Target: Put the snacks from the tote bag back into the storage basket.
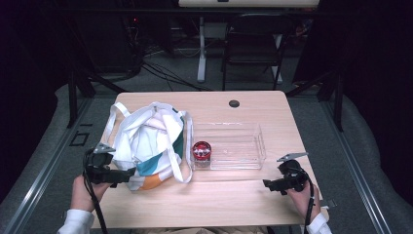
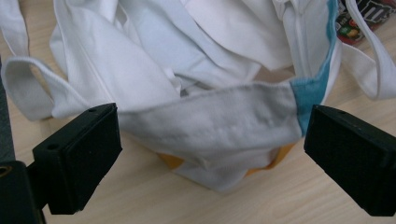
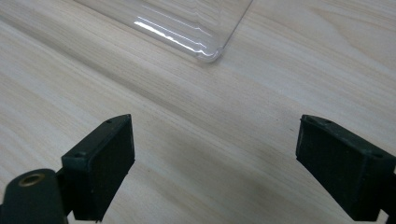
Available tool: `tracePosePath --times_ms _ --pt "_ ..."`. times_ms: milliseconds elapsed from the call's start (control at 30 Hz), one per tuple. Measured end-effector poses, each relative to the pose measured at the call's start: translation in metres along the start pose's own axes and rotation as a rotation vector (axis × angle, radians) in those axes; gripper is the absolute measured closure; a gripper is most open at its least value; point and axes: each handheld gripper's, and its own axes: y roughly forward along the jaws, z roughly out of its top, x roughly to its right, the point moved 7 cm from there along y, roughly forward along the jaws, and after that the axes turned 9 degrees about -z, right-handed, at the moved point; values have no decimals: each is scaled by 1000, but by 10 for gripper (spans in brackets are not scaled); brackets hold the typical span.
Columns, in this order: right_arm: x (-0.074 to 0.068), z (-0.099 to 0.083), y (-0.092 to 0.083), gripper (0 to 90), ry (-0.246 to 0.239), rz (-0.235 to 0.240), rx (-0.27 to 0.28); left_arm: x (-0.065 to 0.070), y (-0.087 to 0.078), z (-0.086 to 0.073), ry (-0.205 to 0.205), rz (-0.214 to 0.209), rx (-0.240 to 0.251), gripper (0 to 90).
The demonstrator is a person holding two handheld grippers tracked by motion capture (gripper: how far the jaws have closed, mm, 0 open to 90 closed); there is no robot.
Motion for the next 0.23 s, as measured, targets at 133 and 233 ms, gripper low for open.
tracePosePath --times_ms 133,233 --pt "-1 0 1 112 -9 5 -6 1 1 -19 -7 -13 -38 33" --pt "-2 1 2 112 -3 10 3 2 7 -33 -23 -21 -76 27"
